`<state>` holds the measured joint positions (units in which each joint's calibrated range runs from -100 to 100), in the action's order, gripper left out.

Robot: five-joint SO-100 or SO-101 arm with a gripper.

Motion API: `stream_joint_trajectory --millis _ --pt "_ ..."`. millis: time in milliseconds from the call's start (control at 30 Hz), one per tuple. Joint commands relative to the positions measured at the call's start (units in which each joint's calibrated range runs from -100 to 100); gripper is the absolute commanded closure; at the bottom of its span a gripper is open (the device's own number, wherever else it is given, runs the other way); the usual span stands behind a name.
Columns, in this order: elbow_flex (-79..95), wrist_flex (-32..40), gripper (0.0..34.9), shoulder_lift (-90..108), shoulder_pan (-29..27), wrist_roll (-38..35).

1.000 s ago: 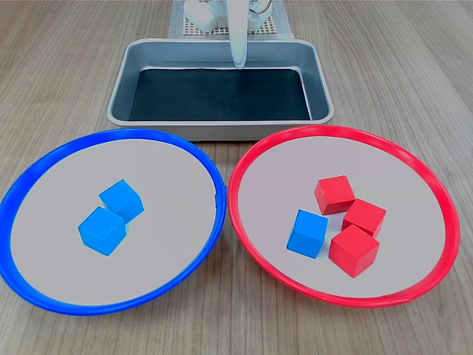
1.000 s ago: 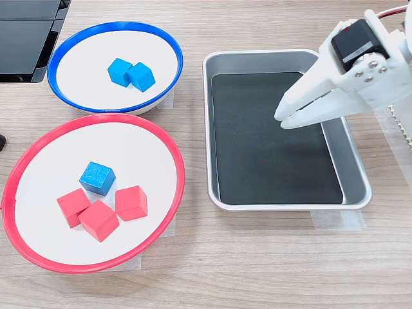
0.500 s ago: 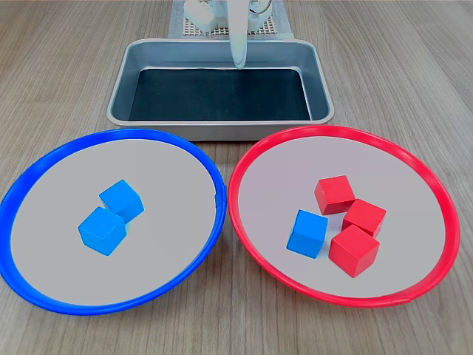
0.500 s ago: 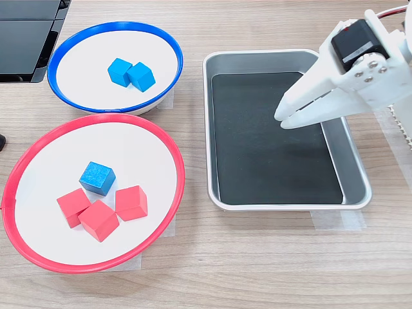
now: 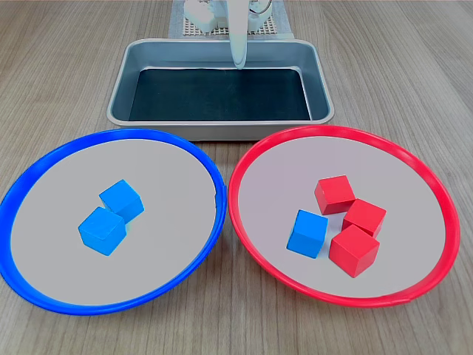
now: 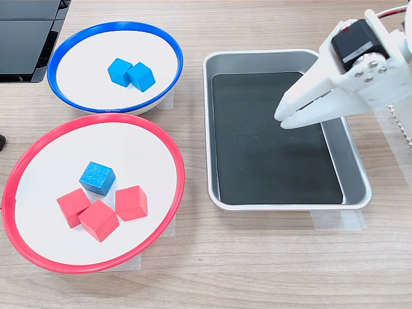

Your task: Relocate any blue block in the red dish to the blue dish, correcting any misplacements.

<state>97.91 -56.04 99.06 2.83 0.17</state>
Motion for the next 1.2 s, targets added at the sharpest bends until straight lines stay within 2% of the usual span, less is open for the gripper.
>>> stream_joint_trajectory --millis 0,767,1000,1167 --pt "-0.64 -0.13 34.9 -0.17 -0.43 0.15" --pt "-0.64 -0.13 34.8 -0.17 -0.43 0.10" --pt "-0.64 -0.22 34.9 -0.09 -2.03 1.03" --pt "0.08 2.34 34.9 -0.09 -1.37 0.78"
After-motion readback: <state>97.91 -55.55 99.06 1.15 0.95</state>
